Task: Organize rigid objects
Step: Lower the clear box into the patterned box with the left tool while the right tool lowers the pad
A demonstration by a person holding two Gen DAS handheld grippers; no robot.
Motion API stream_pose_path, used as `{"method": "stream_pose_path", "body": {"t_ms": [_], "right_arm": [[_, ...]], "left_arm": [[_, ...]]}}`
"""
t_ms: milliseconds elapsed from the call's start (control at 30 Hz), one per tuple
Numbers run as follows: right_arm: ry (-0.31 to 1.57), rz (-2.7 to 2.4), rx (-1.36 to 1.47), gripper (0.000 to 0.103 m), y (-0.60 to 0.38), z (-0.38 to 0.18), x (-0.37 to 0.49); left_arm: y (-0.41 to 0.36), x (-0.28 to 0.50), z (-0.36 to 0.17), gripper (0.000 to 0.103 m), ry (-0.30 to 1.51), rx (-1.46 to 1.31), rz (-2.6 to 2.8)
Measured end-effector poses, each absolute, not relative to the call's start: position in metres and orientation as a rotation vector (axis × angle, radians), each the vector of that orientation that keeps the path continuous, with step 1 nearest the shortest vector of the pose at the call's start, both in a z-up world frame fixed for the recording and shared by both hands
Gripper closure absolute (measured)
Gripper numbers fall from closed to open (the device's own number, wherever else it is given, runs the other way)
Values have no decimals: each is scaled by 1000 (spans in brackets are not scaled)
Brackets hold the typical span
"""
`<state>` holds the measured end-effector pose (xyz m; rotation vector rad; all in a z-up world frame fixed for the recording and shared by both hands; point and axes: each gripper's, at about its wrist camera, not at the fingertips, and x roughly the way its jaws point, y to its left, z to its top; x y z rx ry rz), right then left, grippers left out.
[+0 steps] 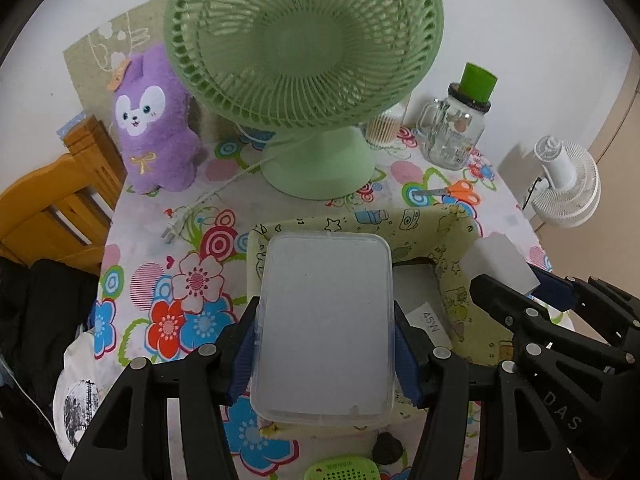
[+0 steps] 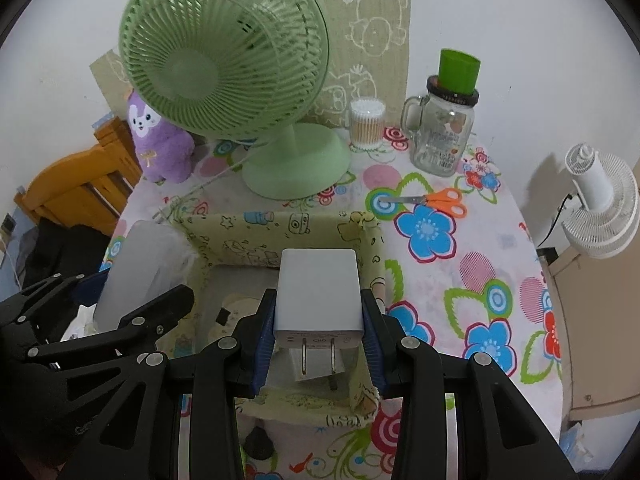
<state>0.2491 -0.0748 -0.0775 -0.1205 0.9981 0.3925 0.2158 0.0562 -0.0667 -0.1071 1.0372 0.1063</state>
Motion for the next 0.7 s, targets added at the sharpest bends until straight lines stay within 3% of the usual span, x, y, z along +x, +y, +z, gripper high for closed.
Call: {"method": "stream_pose_path", "body": {"t_ms": [700], "right_arm": [[1082,427,-147,61,-60,-107,274]], "left_arm": [[46,251,-121,41,1168,-49,80]]}}
